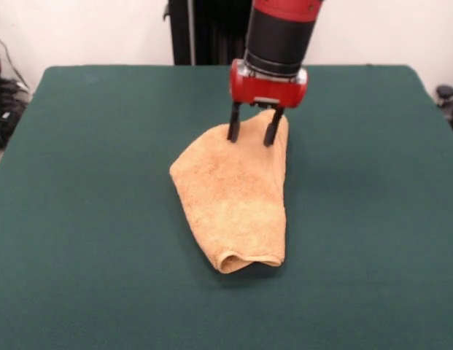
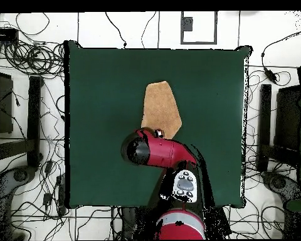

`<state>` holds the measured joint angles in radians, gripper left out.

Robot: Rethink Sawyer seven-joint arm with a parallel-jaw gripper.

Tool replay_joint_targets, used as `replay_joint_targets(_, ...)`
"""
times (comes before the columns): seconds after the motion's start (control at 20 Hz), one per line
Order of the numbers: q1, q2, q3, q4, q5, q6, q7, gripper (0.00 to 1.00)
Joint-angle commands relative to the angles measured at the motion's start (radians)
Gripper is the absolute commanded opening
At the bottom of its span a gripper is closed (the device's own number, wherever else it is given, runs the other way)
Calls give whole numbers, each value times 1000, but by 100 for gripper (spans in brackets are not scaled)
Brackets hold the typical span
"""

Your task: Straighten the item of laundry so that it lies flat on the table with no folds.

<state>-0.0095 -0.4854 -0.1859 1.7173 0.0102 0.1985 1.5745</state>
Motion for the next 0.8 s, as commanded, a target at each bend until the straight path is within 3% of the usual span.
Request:
replay_joint_targets(0.05, -5, 92, 85, 39, 28, -111, 232, 100)
replay_joint_targets(0.4, -79, 167, 179, 33, 36, -86, 195, 100)
replay_joint_targets(0.8, -76, 212, 185, -10, 18, -113, 178, 100)
